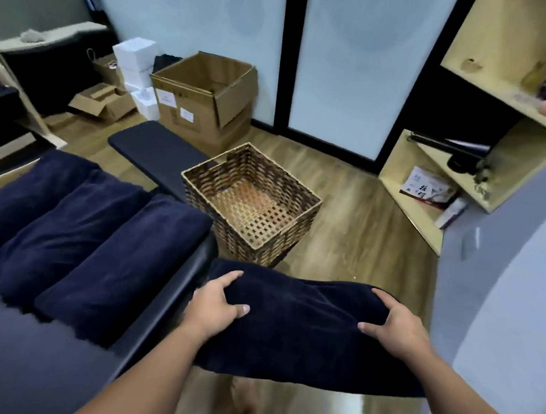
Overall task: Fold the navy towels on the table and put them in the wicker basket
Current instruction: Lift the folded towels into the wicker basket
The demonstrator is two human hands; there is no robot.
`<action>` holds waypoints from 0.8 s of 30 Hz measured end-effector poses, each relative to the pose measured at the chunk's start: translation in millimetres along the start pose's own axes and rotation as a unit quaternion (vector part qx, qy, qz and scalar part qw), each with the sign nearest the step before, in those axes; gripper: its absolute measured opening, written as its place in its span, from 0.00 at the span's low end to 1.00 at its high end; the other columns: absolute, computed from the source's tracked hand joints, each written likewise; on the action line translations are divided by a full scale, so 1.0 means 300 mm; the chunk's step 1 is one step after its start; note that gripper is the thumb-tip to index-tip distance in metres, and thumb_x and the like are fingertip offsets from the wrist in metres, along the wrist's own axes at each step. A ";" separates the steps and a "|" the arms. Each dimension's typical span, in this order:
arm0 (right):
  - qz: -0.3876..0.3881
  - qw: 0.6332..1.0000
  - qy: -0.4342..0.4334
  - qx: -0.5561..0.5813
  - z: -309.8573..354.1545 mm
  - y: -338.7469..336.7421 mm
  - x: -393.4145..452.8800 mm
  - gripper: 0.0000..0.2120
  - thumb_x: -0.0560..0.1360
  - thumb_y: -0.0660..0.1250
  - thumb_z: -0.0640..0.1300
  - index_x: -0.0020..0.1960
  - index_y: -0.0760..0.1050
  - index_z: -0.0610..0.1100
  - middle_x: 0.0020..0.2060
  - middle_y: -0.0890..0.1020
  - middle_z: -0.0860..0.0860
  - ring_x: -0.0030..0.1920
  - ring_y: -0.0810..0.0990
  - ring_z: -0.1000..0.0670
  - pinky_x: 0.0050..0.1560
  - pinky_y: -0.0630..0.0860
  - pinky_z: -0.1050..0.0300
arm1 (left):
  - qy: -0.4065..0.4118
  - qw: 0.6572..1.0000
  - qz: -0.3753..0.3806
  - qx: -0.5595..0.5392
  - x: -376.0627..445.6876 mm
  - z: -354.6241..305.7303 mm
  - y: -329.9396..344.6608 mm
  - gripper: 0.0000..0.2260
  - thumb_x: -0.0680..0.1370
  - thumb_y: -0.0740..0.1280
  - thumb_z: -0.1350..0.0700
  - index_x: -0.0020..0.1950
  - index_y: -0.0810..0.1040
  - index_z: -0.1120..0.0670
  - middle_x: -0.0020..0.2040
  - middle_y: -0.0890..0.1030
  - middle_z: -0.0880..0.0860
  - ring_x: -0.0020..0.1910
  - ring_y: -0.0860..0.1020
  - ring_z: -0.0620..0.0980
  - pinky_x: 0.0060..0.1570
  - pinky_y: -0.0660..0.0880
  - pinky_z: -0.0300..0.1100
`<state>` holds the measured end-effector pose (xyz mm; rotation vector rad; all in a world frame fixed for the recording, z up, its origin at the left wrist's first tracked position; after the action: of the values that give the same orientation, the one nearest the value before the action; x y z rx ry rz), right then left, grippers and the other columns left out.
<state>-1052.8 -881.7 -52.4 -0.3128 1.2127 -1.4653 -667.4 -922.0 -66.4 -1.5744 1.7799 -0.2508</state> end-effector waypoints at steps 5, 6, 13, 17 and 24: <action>-0.029 0.998 0.018 0.046 0.101 -0.097 0.216 0.40 0.69 0.77 0.57 0.75 0.61 0.64 0.51 0.81 0.58 0.50 0.78 0.53 0.52 0.77 0.52 | 0.039 0.998 0.019 0.039 0.362 -0.207 -0.064 0.34 0.70 0.79 0.48 0.72 0.70 0.34 0.58 0.83 0.42 0.58 0.80 0.47 0.60 0.78 0.48; -0.036 0.998 0.014 0.051 0.134 -0.113 0.260 0.40 0.70 0.77 0.57 0.75 0.60 0.64 0.47 0.81 0.57 0.48 0.78 0.54 0.48 0.76 0.53 | 0.039 0.998 0.018 0.051 0.430 -0.243 -0.083 0.34 0.70 0.78 0.48 0.72 0.70 0.34 0.57 0.83 0.43 0.59 0.80 0.48 0.60 0.78 0.48; -0.057 0.993 0.018 0.101 0.353 -0.169 0.543 0.37 0.71 0.75 0.57 0.74 0.60 0.66 0.37 0.81 0.55 0.43 0.79 0.54 0.46 0.76 0.52 | 0.033 0.992 0.005 0.118 0.848 -0.410 -0.212 0.32 0.71 0.77 0.49 0.72 0.71 0.34 0.51 0.82 0.44 0.58 0.80 0.49 0.59 0.77 0.48; -0.043 0.990 -0.002 0.136 0.478 -0.161 0.740 0.36 0.72 0.75 0.54 0.74 0.61 0.65 0.42 0.83 0.55 0.46 0.80 0.52 0.47 0.74 0.54 | 0.023 0.986 -0.030 0.165 1.043 -0.467 -0.284 0.32 0.72 0.77 0.50 0.72 0.69 0.33 0.57 0.81 0.47 0.63 0.78 0.53 0.61 0.75 0.49; -0.022 0.982 -0.012 0.187 0.660 -0.103 0.961 0.38 0.73 0.75 0.54 0.76 0.59 0.65 0.67 0.77 0.53 0.66 0.76 0.44 0.62 0.75 0.48 | 0.007 0.974 -0.047 0.221 1.280 -0.491 -0.407 0.33 0.72 0.76 0.49 0.72 0.66 0.31 0.67 0.78 0.46 0.66 0.76 0.53 0.63 0.75 0.54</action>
<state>-1011.3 -1230.2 -64.5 -0.1019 0.8913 -1.6856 -657.0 -1350.0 -39.4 -1.3340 1.5271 -0.6572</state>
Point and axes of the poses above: each hand's wrist, its own x-axis towards the middle knuckle, its own y-axis out of the palm, z = x × y, the point moved 6 cm from there along x, towards the middle knuckle
